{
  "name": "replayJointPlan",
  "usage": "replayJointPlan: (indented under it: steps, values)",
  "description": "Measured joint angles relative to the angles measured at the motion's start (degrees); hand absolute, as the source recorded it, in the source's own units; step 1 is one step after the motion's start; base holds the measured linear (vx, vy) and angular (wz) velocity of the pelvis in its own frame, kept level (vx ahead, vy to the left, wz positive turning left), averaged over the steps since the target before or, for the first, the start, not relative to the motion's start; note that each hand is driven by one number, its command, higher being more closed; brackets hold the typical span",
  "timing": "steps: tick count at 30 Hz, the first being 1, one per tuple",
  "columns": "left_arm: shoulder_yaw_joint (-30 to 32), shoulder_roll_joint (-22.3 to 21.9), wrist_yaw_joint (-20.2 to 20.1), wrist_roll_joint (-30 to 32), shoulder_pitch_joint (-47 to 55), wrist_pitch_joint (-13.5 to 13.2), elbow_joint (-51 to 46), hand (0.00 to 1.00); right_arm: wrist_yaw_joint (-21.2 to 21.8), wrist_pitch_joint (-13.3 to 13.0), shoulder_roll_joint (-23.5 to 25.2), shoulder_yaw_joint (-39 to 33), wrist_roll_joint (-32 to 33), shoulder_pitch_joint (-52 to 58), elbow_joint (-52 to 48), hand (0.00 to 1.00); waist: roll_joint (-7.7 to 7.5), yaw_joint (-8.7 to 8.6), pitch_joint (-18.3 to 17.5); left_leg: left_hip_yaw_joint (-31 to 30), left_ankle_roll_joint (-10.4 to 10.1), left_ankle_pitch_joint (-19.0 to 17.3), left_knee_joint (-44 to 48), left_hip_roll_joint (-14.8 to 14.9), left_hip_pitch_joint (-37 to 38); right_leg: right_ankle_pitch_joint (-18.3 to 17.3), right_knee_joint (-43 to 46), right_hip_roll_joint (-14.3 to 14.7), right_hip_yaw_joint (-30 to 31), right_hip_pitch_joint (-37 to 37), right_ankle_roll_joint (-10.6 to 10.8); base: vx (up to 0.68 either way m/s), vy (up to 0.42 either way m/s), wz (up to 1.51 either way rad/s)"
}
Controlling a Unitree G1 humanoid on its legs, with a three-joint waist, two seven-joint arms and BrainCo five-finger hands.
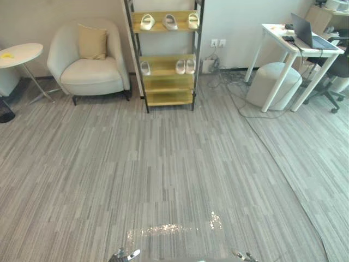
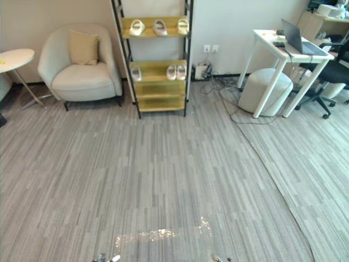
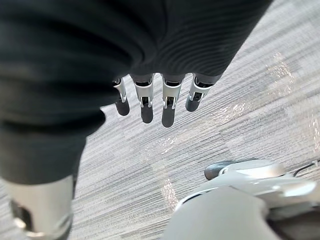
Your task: Organize the slippers on the shoe rack
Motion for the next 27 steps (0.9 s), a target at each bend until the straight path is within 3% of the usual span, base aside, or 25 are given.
replayJointPlan:
  steps: [8, 24, 27]
  values:
    - [0.08, -0.53, -0.05, 2.69, -3.06, -0.39, 0.88, 0.00, 0.00, -0.58, 0.88, -1.59, -3.22, -4.81, 0.04, 0.00, 0.47, 0.03, 1.97, 0.79, -0.86, 0.49, -2.44, -0.07, 2.76, 1.51, -5.05, 0.15, -2.24, 4.08, 1.89, 0.05, -0.002, 0.01]
    - [0.60, -0.11, 0.05, 2.87, -3.99, -0.37, 0.81, 0.00, 0.21, -0.81, 3.66, -1.51, -6.74, -7.60, 0.00, 0.00, -0.77, 0.40, 3.40, 0.61, -2.13, 1.62, -4.91, -0.17, 3.92, 1.73, -6.63, 0.21, -4.45, 5.15, 1.69, -0.01, -0.005, 0.03]
    - [0.60, 0.43, 0.07, 2.85, -5.17, -0.36, 0.79, 0.00, 0.22, -0.81, 3.97, -1.25, -6.73, -7.82, -0.07, 0.00, -1.62, 0.37, 4.86, 0.69, -2.31, -0.36, -0.10, 0.07, 1.66, 1.56, -6.71, 0.10, -4.92, 5.58, 1.54, 0.00, -0.018, 0.11]
